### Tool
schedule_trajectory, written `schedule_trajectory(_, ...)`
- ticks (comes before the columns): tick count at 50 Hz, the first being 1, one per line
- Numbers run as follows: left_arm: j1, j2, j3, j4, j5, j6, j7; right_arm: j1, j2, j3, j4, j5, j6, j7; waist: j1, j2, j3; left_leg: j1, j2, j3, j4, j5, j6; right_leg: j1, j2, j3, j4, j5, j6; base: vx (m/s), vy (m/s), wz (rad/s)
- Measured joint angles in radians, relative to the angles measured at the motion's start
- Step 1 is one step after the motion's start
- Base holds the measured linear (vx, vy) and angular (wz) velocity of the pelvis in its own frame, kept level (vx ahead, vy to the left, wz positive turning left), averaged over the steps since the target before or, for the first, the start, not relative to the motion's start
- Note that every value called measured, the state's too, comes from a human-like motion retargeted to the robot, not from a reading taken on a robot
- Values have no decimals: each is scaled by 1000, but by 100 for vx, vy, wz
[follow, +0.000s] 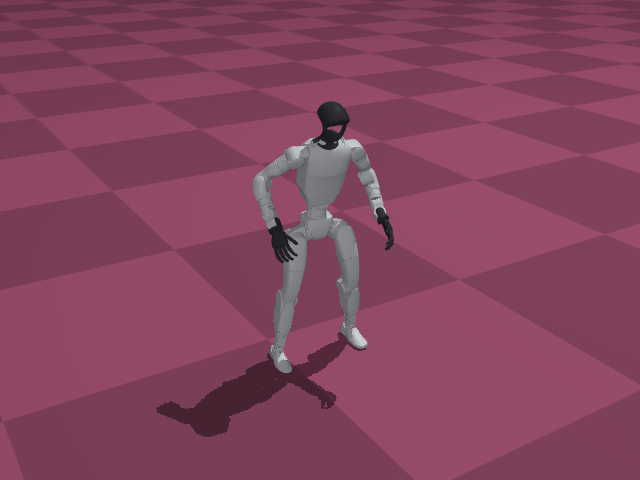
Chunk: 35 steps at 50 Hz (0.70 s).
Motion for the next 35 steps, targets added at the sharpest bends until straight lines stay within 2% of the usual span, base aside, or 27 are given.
schedule_trajectory(3,-32,32,-17,-120,-78,-23,25,27,-56,-18,-76,-40,-17,-29,-18,0,103,-66,-11,-17,93,-18,9,-24,-8,2,19,10,0,-21,13,13)
schedule_trajectory(5,-70,36,-35,-183,-102,-41,45,18,-104,-2,-97,-76,-29,-50,-43,-3,181,-117,-34,-28,172,-39,37,-50,-28,7,57,-1,0,-26,24,19)
schedule_trajectory(8,-162,12,-45,-229,-99,-40,47,-80,-177,77,-70,-121,-31,-22,-79,16,268,-271,-21,-47,370,-104,106,-183,-9,24,211,-46,-60,-32,23,-5)
schedule_trajectory(10,-236,-15,-38,-232,-92,-26,21,-169,-205,152,-29,-131,-24,35,-85,30,280,-432,2,-72,552,-167,163,-353,17,44,397,-97,-104,-33,22,-41)
schedule_trajectory(13,-393,-56,-29,-170,-32,5,-10,-304,-178,277,98,-160,7,80,-65,18,271,-650,-7,-97,835,-272,233,-591,10,71,708,-231,-115,-23,27,-38)
schedule_trajectory(15,-486,-75,-6,-104,69,75,-34,-402,-163,358,207,-160,83,1,-50,27,259,-758,-9,-95,987,-317,273,-697,3,92,850,-295,-143,-13,36,-27)
schedule_trajectory(17,-512,-85,5,-82,117,92,0,-461,-145,382,280,-196,113,-84,-47,53,235,-811,-16,-97,1078,-351,285,-738,-8,101,916,-321,-153,0,47,-13)
schedule_trajectory(20,-432,-48,25,-227,6,67,84,-419,-197,266,131,-161,121,-251,-79,99,200,-773,-59,-69,1058,-368,270,-677,-66,91,854,-283,-146,17,65,36)
schedule_trajectory(22,-343,-16,31,-399,-157,27,106,-270,-281,108,-118,-109,128,-249,-86,132,180,-652,-123,-32,867,-303,245,-547,-130,62,640,-128,-162,25,83,69)
schedule_trajectory(23,-293,0,33,-474,-206,1,100,-180,-310,30,-228,-100,122,-234,-81,147,175,-558,-153,-8,732,-246,224,-457,-165,32,505,-4,-166,35,89,52)
schedule_trajectory(24,-230,20,35,-538,-217,-22,80,-71,-324,-50,-330,-101,107,-214,-66,164,172,-443,-177,16,588,-165,184,-359,-186,-1,382,135,-147,43,90,34)
schedule_trajectory(25,-160,42,37,-596,-209,-44,53,46,-331,-131,-427,-108,87,-191,-47,181,169,-317,-198,39,440,-71,135,-256,-200,-35,264,283,-115,37,91,37)
schedule_trajectory(26,-125,53,44,-622,-218,-49,42,91,-346,-157,-473,-129,96,-191,-38,205,129,-244,-236,16,245,97,106,-207,-176,6,127,420,-108,29,91,43)
schedule_trajectory(27,-78,66,55,-648,-218,-53,30,140,-356,-185,-520,-151,99,-196,-27,229,91,-174,-263,-10,71,258,65,-168,-137,66,31,516,-89,22,89,43)
schedule_trajectory(28,-8,85,73,-674,-202,-55,14,195,-355,-214,-568,-173,88,-207,-10,253,56,-108,-265,-43,-59,404,-1,-149,-70,165,18,526,-48,21,86,17)
schedule_trajectory(30,37,123,132,-702,-184,-85,4,174,-349,-244,-635,-226,65,-190,27,271,95,-35,-263,-105,-199,557,-72,-143,42,239,58,477,-11,13,84,-21)
schedule_trajectory(32,113,137,187,-705,-178,-114,35,129,-331,-252,-663,-259,50,-202,62,248,111,2,-256,-96,-233,515,-52,-166,72,127,148,386,-3,7,80,-41)
schedule_trajectory(35,228,134,236,-680,-164,-140,104,82,-283,-248,-668,-283,56,-208,85,175,100,11,-221,28,-181,407,-5,-145,82,47,133,298,0,6,64,-3)
